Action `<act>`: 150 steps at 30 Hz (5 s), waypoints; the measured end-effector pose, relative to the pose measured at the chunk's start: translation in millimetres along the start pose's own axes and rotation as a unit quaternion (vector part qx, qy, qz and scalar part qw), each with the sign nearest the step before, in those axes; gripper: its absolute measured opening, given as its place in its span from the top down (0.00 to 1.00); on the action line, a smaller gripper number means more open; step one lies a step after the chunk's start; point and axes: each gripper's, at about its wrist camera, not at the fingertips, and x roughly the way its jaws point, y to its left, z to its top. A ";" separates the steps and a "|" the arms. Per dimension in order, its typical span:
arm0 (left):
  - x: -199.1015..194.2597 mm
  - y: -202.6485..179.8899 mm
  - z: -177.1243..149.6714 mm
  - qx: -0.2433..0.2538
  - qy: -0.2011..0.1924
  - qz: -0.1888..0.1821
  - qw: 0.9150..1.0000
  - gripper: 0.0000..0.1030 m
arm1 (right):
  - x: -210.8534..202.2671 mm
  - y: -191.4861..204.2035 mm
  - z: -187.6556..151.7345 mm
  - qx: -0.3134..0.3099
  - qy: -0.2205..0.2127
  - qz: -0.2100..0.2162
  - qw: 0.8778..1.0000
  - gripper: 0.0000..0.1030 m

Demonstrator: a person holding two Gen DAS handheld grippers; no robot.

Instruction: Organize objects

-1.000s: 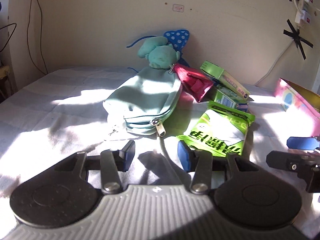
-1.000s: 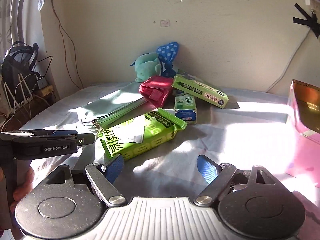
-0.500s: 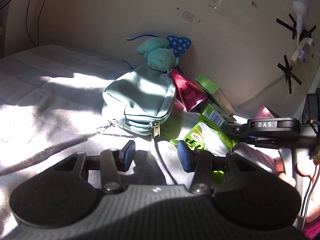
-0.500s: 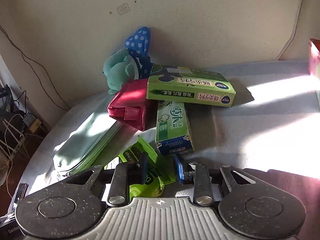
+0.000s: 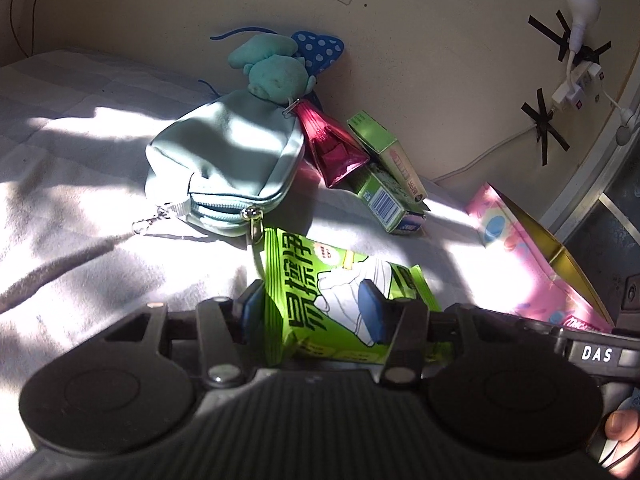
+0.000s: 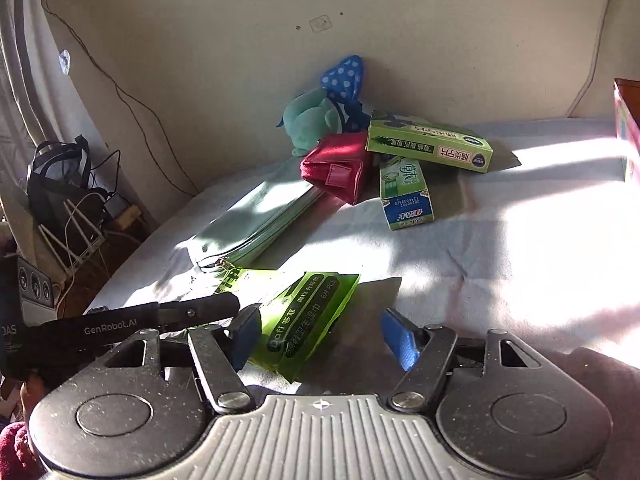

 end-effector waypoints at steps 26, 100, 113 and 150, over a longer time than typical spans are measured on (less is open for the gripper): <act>92.3 -310.2 9.2 0.204 0.045 -0.195 0.958 0.64 | -200.2 -126.4 18.8 -0.038 -0.200 -0.237 0.950 0.55; 3.7 54.9 68.8 -0.026 0.012 0.080 0.996 0.76 | 115.7 58.2 37.3 0.026 0.056 0.066 0.996 0.79; -51.8 -62.5 -34.7 0.057 0.082 -0.066 0.993 0.66 | -16.6 19.9 0.6 -0.062 -0.007 -0.012 0.998 0.70; -26.0 -33.3 22.6 0.137 0.060 0.008 0.989 0.43 | -85.9 -58.7 -42.5 -0.065 -0.061 -0.102 0.991 0.33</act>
